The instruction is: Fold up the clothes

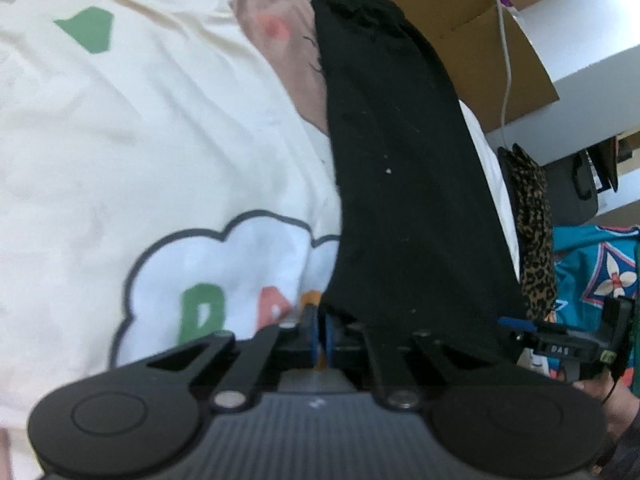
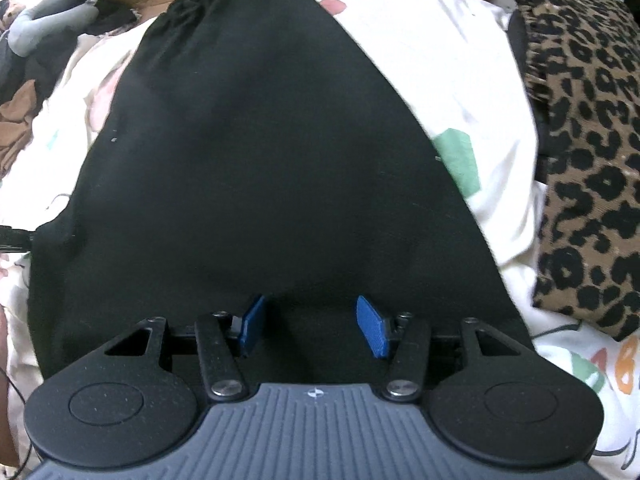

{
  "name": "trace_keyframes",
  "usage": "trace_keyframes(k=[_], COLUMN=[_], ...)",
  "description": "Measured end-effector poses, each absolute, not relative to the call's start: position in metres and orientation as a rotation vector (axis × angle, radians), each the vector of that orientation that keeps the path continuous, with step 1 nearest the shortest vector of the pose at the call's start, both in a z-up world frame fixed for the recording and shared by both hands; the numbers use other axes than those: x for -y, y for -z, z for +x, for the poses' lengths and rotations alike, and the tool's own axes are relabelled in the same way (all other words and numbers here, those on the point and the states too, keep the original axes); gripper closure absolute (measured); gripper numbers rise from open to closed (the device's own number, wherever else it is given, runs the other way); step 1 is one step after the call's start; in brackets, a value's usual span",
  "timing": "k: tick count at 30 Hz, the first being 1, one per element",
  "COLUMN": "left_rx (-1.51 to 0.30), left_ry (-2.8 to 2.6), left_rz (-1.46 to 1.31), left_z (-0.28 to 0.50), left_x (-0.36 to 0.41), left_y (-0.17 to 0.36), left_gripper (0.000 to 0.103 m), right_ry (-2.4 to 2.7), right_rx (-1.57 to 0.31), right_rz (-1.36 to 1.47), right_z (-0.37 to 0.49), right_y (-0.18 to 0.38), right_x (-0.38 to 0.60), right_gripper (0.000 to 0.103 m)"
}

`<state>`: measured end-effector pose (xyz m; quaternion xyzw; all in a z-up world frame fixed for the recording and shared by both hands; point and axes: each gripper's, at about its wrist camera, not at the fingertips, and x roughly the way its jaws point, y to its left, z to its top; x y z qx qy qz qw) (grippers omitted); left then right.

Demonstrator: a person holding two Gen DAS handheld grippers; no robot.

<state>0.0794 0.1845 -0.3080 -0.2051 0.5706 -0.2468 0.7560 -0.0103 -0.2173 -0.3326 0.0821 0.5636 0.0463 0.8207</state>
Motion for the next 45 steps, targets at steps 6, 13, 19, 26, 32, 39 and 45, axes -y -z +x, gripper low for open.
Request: trace_keyframes(k=[6, 13, 19, 26, 32, 39, 45], left_rx=[-1.231, -1.2, -1.177, -1.211, -1.222, -1.246, -1.29], left_ry=[0.514, 0.489, 0.576, 0.662, 0.7, 0.826, 0.925], left_rz=[-0.406, -0.35, -0.316, -0.221, -0.154, -0.125, -0.086], left_z=[0.073, 0.072, 0.076, 0.069, 0.055, 0.037, 0.014], left_x=[-0.192, -0.197, -0.171, -0.142, -0.13, -0.121, -0.111], left_y=[0.302, 0.283, 0.275, 0.286, 0.293, 0.285, 0.287], left_gripper=[0.102, 0.101, 0.095, 0.095, 0.093, 0.085, 0.085], right_ry=[-0.073, -0.048, -0.037, -0.04, -0.043, -0.023, 0.01], right_rx=[-1.199, -1.203, -1.203, -1.2, -1.2, -1.2, -1.195], right_rz=[0.173, 0.169, 0.157, 0.151, 0.151, 0.165, 0.176], right_z=[-0.012, -0.012, -0.008, -0.009, -0.009, -0.014, -0.019], right_y=[0.334, 0.333, 0.333, 0.334, 0.334, 0.332, 0.33], right_x=[0.23, 0.236, 0.235, 0.235, 0.236, 0.242, 0.249], right_gripper=[0.053, 0.059, 0.059, 0.058, 0.059, 0.058, 0.058])
